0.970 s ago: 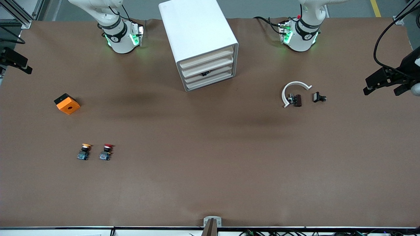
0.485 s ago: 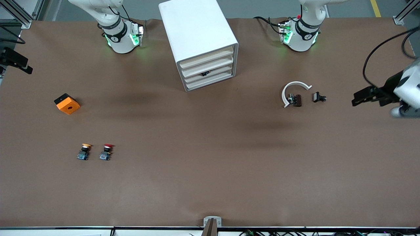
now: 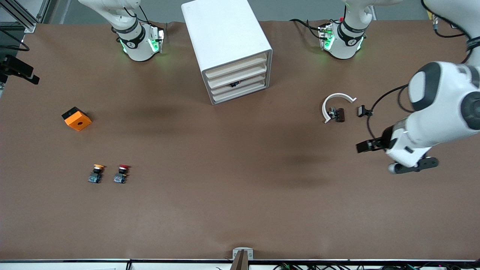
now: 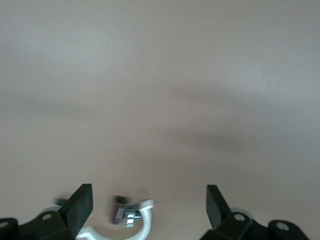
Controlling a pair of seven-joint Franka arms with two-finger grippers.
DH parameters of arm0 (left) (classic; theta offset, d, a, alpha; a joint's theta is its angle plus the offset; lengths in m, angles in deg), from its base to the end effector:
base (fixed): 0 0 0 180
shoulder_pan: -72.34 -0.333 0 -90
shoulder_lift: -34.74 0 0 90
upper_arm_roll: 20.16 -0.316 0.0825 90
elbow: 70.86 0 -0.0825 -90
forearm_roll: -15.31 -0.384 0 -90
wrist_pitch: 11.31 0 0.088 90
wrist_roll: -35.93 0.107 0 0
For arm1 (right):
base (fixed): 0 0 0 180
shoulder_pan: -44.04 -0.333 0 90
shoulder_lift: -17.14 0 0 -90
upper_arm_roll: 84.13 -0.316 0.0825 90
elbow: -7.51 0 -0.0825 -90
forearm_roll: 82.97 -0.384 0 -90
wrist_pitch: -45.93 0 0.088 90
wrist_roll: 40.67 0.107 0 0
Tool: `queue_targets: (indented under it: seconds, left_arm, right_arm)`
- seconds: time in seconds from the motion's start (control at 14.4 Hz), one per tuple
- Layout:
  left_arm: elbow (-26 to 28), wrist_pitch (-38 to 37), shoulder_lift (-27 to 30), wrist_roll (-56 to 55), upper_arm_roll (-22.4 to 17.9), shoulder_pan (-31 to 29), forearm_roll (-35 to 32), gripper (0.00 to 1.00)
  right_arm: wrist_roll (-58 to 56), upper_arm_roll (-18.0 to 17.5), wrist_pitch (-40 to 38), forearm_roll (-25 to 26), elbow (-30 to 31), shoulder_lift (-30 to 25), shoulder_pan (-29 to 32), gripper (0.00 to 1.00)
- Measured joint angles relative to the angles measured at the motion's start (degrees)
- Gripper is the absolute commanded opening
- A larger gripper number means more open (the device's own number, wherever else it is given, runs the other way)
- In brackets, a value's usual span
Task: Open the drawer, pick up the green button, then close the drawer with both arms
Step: 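Move the left gripper toward the white cabinet's drawer handle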
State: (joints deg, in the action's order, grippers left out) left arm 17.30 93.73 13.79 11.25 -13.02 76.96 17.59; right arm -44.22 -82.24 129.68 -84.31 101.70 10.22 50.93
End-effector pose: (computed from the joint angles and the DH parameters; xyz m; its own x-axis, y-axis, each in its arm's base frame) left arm 0.6473 -0.1277 0.4397 0.9664 0.2381 -0.0969 0.2433 -0.9689 0.0457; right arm 0.4991 -0.0755 0.6451 0.9943 -0.0879 -0.0596 -0.0899 -0.9955 -0.0311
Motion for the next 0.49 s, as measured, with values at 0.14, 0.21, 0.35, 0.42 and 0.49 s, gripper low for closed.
queue_targets:
  seconds: [0.14, 0.21, 0.35, 0.42, 0.49]
  left_arm:
    - [-0.4, 1.1, -2.4, -9.3, 0.1, 3.7, 0.0, 1.0]
    - [-1.1, 1.3, -3.7, -14.0, 0.1, 5.4, 0.0, 1.0]
    - [-3.2, 1.5, -6.5, -23.1, 0.2, 8.6, 0.8, 1.0]
    - [-4.5, 1.6, -7.9, -27.2, 0.2, 9.9, 2.7, 1.0]
    - [-5.6, 1.6, -9.1, -30.9, 0.2, 11.1, 5.2, 1.0]
  right_arm:
    - [0.2, -0.1, -0.2, 0.0, 0.0, 0.0, 0.0, 1.0]
    - [0.3, -0.1, -0.3, 0.0, 0.0, 0.0, 0.0, 1.0]
    - [0.3, -0.1, -0.4, 0.0, 0.0, 0.0, 0.0, 1.0]
    - [0.4, -0.1, -0.4, 0.0, 0.0, 0.0, 0.0, 1.0]
    - [0.4, -0.1, -0.4, 0.0, 0.0, 0.0, 0.0, 1.0]
